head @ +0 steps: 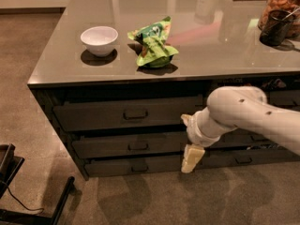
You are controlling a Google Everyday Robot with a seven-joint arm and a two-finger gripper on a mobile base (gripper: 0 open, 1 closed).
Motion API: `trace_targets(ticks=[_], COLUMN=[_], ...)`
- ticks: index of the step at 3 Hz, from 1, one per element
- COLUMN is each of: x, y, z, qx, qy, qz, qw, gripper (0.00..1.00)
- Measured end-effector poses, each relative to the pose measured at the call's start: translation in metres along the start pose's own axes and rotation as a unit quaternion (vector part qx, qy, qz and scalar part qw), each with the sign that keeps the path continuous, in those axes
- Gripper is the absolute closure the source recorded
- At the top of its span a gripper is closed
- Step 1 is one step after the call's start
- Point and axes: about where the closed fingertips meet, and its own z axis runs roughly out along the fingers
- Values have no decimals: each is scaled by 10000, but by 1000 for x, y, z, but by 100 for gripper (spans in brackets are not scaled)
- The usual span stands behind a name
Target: Open middle drawer
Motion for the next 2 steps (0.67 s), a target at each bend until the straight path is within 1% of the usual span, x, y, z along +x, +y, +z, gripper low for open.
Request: trace_targets(ticks=[1,2], x=[-11,-14], y=[-4,-12], z=[58,124], qx=[-37,15], qy=[-407,-715], qz=[-126,-111], qw=[9991,9974], gripper=[0,0])
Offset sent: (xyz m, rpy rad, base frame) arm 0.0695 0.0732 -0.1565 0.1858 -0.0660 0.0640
